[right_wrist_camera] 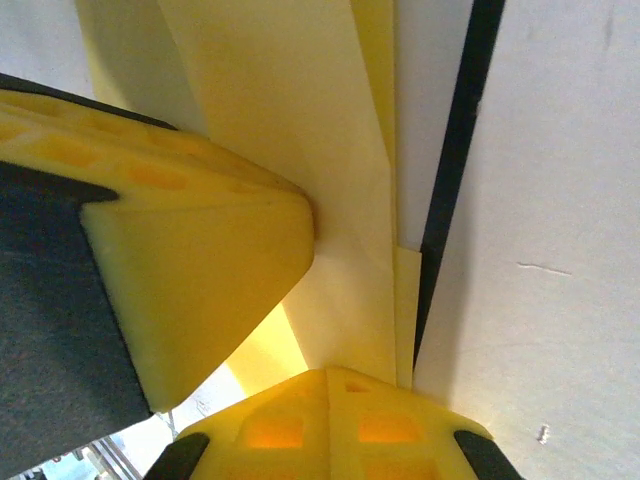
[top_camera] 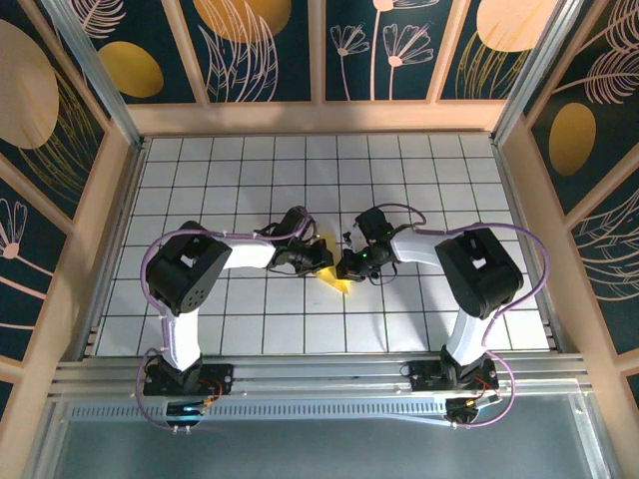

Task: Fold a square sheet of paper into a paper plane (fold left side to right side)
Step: Fourth fold the wing at the center of the table.

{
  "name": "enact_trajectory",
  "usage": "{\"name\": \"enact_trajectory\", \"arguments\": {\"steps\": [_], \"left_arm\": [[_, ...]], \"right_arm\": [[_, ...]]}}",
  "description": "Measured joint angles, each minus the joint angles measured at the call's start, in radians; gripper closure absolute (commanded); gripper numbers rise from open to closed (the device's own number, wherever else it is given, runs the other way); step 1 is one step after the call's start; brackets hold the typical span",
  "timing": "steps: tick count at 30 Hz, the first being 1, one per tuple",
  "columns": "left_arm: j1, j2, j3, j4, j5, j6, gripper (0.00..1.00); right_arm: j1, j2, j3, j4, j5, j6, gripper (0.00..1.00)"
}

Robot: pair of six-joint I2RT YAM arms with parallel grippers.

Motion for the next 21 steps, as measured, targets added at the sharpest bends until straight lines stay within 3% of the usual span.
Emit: {"name": "enact_trajectory", "arguments": {"steps": [21], "left_arm": [[0.140, 0.043, 0.063, -0.055, 0.046, 0.074, 1.00]], "right_arm": [[0.003, 0.011, 0.029, -0.032, 0.024, -0.029, 1.00]]}}
